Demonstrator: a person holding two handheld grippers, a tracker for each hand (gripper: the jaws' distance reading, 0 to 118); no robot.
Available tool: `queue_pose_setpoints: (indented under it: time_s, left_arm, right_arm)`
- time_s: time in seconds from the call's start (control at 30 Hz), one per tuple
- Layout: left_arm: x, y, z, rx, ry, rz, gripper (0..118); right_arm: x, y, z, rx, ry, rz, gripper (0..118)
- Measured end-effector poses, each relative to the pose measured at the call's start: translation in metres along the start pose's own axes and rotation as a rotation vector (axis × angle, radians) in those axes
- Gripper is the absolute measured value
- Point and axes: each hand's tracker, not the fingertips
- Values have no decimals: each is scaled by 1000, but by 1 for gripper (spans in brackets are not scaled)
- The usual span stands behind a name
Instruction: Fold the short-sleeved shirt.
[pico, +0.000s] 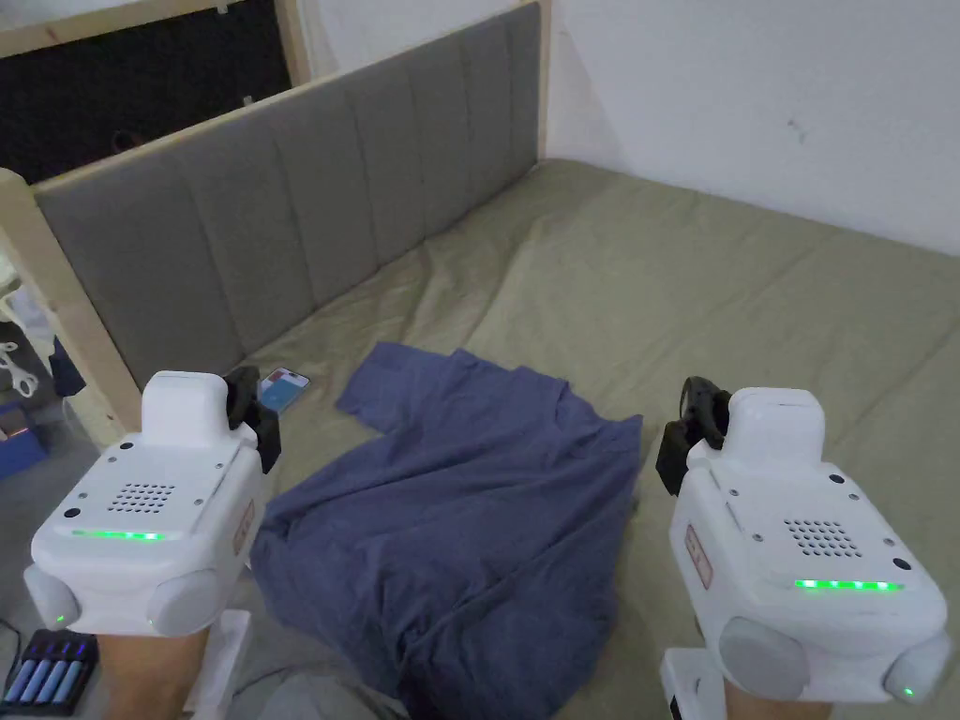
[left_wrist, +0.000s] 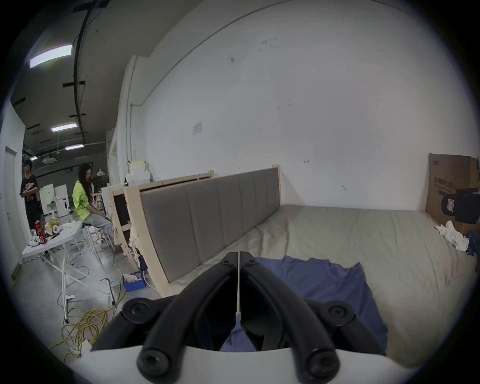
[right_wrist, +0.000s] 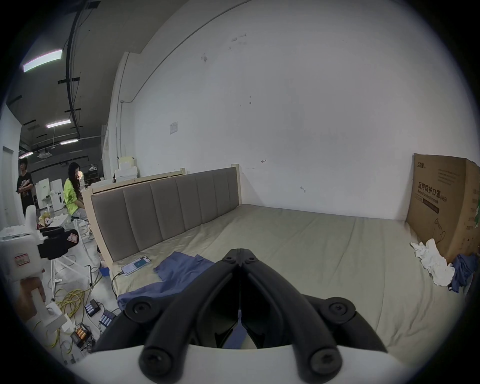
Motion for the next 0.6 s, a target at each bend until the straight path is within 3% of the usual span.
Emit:
queue_pose_setpoints:
  time_s: [0.27, 0.6]
  left_arm:
    - [22, -4, -70, -140, -147, 111, 5]
    - [99, -38, -179, -479, -335, -15, 5]
  right_arm:
    - [34, 3, -3, -8, -67, 21, 3]
    - [80, -3, -8, -46, -183, 27, 3]
